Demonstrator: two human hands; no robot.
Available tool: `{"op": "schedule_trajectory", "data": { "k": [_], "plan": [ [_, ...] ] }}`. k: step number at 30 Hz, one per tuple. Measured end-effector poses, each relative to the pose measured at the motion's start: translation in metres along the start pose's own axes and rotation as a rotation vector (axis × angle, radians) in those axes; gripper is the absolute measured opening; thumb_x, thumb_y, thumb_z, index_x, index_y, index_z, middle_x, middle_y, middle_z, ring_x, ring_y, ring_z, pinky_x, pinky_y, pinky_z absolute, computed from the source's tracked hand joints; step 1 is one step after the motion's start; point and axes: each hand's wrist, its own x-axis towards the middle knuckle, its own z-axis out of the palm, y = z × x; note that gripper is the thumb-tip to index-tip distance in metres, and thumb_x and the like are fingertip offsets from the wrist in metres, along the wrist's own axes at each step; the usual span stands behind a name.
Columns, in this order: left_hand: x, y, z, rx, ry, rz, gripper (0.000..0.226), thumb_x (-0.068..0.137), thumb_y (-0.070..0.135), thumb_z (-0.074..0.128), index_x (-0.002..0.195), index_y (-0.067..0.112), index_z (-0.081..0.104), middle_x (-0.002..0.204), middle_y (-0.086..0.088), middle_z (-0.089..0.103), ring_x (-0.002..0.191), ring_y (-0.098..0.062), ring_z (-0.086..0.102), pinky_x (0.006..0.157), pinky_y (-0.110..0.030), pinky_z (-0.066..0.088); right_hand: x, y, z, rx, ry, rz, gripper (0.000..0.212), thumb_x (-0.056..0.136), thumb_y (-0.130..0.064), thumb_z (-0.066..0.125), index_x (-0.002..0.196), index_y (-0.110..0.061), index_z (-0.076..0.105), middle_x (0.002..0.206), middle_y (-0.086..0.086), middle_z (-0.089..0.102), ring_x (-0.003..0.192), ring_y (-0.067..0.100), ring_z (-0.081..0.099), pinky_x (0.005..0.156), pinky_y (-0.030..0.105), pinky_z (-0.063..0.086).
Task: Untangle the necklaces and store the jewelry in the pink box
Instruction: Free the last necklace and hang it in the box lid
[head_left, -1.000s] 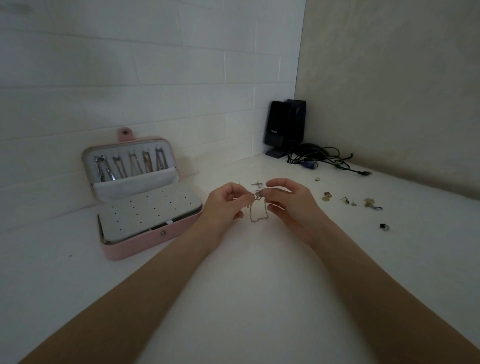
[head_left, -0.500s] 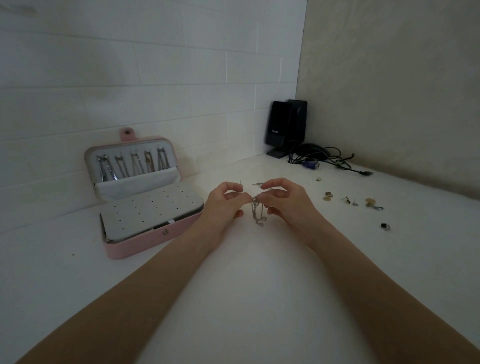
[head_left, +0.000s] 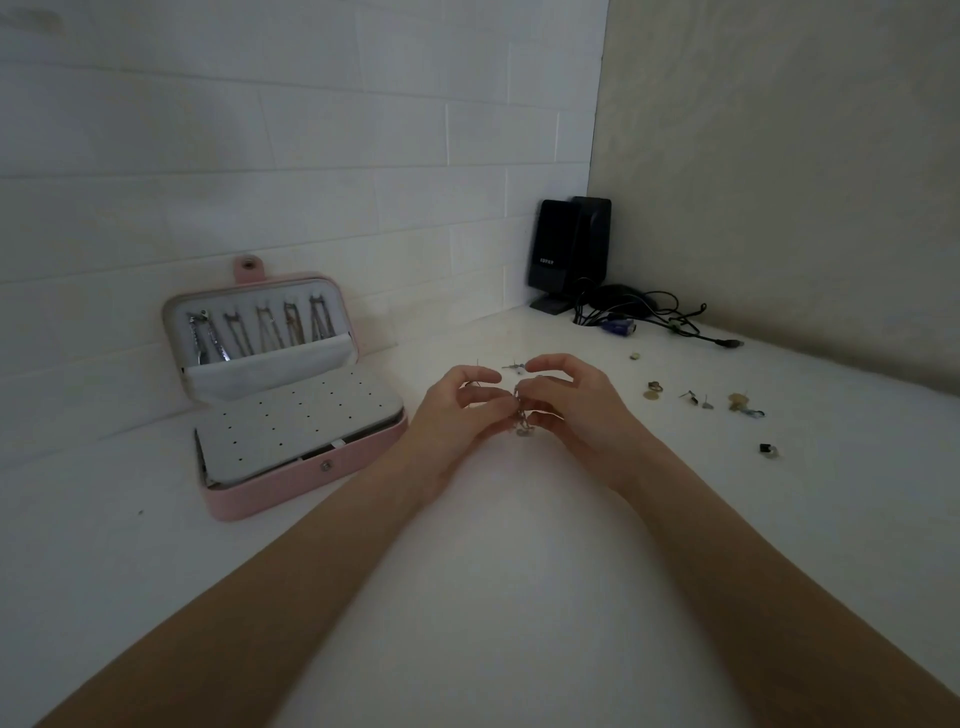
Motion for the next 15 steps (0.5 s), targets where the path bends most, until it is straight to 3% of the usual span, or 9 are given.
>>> {"op": "schedule_trajectory", "data": {
  "k": [11, 15],
  "plan": [
    [-0.0001, 0.0037, -0.0057, 0.200, -0.009, 0.038, 0.024, 0.079, 0.007, 0.071, 0.094, 0.020, 0.059, 0.091, 0.001, 0.061, 0.071, -0.006, 0.059, 0.062, -0.012, 0.048, -0.0016, -0.0015, -0.0013, 0.083, 0.030, -0.002, 0.025, 0.083, 0.005, 0.060, 0.104, -0.006, 0.053, 0.076, 0.008, 0.063, 0.062, 0.011, 0.062, 0.064, 0.021, 0.053],
    [-0.0001, 0.0038, -0.0057, 0.144, 0.005, 0.010, 0.024, 0.079, 0.001, 0.069, 0.092, 0.019, 0.060, 0.091, 0.000, 0.061, 0.072, -0.008, 0.058, 0.065, -0.015, 0.047, -0.0016, -0.0008, -0.0004, 0.066, 0.036, -0.010, 0.029, 0.081, 0.009, 0.060, 0.105, -0.005, 0.053, 0.074, 0.006, 0.063, 0.064, 0.011, 0.063, 0.063, 0.020, 0.053]
  ]
}}
